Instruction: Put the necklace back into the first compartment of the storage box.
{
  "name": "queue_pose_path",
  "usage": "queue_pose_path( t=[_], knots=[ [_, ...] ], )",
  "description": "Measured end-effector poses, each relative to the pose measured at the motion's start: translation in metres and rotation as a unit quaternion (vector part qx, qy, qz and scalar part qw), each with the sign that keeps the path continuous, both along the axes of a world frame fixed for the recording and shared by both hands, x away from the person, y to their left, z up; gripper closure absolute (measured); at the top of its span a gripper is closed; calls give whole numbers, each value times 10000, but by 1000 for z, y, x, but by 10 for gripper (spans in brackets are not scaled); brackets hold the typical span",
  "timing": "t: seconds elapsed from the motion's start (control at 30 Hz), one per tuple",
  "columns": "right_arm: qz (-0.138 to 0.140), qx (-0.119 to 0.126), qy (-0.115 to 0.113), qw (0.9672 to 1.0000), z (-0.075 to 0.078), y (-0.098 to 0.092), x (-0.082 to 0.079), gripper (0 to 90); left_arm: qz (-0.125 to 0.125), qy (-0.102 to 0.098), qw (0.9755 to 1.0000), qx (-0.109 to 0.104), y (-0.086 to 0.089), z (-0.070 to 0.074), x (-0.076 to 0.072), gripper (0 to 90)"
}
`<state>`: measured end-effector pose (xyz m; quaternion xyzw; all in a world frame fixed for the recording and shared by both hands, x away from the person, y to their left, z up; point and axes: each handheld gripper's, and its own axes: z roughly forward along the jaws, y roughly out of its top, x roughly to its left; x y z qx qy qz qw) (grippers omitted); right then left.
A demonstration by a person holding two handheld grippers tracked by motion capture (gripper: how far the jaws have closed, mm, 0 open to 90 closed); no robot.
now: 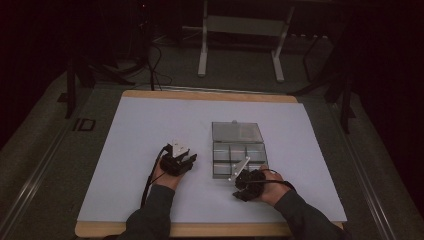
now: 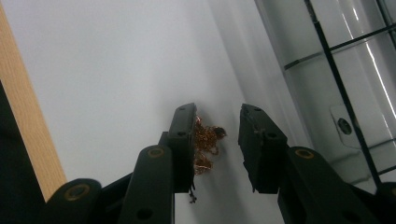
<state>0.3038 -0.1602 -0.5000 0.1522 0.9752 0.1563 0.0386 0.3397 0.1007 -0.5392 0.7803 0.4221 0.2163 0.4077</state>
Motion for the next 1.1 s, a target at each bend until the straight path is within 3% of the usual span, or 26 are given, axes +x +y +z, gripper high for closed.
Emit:
queue_pose_path(
  t=[0.67,1.1],
  knots=[
    [-48,-154,88,9998,-2,2,1,670,-3,2,10000,5,0,0,0,618],
    [138,-413,130,9990,-1,9,-1,818,-1,0,10000,1,0,0,0,618]
  ],
)
